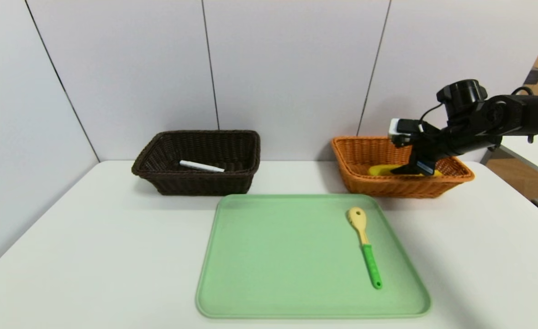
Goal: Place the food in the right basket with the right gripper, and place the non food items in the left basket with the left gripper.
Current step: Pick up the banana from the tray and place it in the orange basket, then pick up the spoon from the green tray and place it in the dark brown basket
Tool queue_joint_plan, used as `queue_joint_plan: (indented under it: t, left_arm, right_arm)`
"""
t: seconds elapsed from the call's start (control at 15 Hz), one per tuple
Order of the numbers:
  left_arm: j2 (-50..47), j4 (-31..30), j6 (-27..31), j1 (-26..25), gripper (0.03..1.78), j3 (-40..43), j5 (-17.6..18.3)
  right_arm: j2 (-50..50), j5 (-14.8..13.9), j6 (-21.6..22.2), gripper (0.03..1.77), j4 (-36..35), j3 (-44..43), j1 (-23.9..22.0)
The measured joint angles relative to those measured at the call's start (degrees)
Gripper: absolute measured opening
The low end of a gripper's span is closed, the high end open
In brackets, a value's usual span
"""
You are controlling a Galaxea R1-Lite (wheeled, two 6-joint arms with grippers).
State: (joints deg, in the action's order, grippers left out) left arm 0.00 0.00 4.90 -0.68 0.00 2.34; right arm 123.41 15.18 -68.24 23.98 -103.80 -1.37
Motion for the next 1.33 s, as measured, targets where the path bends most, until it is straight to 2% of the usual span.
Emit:
queue_joint_plan:
  t: [0.33, 0.53, 0.67, 0.93, 1.13, 1.33]
  left_arm:
    - [0.0, 0.0, 0.0, 0.0, 1.69, 0.0, 0.0]
    - [0.0, 0.0, 0.0, 0.0, 1.69, 0.0, 0.0]
    - [0.0, 0.0, 0.0, 0.0, 1.69, 0.0, 0.0]
    - [0.0, 0.0, 0.0, 0.0, 1.69, 0.0, 0.0]
    - [0.0, 0.0, 0.0, 0.0, 1.69, 0.0, 0.0]
    - [0.0, 0.0, 0.0, 0.0, 1.69, 0.0, 0.0]
  right_arm:
    - [-5.9, -0.2, 2.3, 1.49, 4.3, -1.7, 1.3]
    - [-12.1, -0.2, 9.4, 1.56, 8.3, -1.2, 3.7]
    - [-16.4, -0.3, 17.0, 1.6, 9.8, 0.6, 6.7]
    - [-24.2, -0.6, 37.4, 1.64, 10.1, 9.4, 16.3]
    - [-27.9, -0.7, 50.5, 1.66, 10.3, 16.1, 20.2]
    - [-29.2, -0.8, 64.5, 1.68, 11.7, 18.4, 23.2]
